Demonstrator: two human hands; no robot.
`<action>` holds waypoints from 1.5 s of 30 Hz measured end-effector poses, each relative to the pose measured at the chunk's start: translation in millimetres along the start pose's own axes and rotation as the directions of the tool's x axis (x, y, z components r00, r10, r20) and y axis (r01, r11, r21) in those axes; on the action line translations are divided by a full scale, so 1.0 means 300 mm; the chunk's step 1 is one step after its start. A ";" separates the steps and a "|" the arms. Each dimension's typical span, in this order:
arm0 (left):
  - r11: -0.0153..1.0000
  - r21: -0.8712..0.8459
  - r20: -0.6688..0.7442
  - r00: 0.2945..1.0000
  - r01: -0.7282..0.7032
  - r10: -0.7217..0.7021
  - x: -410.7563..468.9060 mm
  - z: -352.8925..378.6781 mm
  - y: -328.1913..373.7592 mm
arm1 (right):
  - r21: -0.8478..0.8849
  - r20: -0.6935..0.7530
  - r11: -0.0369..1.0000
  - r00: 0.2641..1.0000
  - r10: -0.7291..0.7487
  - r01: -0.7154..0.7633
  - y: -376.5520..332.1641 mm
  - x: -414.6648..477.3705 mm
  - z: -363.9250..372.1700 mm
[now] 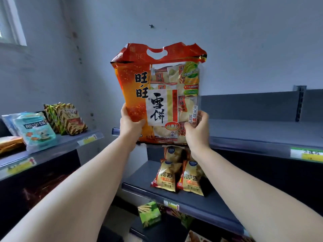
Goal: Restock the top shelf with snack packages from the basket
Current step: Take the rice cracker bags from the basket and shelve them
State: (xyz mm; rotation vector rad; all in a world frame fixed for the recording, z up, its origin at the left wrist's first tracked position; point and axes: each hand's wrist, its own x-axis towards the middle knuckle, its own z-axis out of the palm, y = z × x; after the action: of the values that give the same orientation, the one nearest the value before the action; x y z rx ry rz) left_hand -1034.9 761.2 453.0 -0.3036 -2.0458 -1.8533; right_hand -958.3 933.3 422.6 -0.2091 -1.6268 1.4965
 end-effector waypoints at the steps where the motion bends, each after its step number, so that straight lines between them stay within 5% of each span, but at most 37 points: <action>1: 1.000 -0.007 -0.013 1.000 -0.002 0.002 0.051 -0.002 -0.007 | 0.004 0.036 1.000 0.999 -0.010 0.010 0.007 0.028 0.045; 11: 1.000 -0.012 -0.130 0.992 -0.003 0.001 0.525 -0.021 -0.075 | -0.144 0.197 0.984 0.978 -0.076 0.105 0.109 0.294 0.398; 19: 0.992 0.105 -0.020 0.997 0.070 -0.069 0.828 0.021 -0.230 | -0.296 0.259 0.955 0.965 0.044 0.036 0.277 0.401 0.606; 27: 0.887 0.453 0.103 0.983 0.090 -0.152 0.925 0.113 -0.451 | -0.804 0.365 0.571 0.895 0.258 0.164 0.350 0.397 0.688; 31: 0.835 0.551 0.019 1.000 0.001 -0.014 0.901 0.169 -0.415 | -0.813 0.291 0.569 0.931 0.221 0.119 0.351 0.388 0.699; 35: 0.858 0.445 0.137 0.966 -0.257 0.218 0.829 0.239 -0.342 | -0.742 0.217 0.657 0.975 0.046 0.134 0.339 0.367 0.653; 45: 0.916 0.159 0.470 0.845 -0.367 0.257 0.419 0.438 -0.183 | -0.963 0.104 0.250 0.994 -0.012 0.104 0.239 0.216 0.151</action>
State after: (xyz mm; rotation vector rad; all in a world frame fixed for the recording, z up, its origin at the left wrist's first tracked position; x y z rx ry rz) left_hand -1187.1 874.5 444.3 -1.0081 -2.3060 -1.4024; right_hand -1058.2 961.1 397.4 -0.7753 -2.4121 0.1657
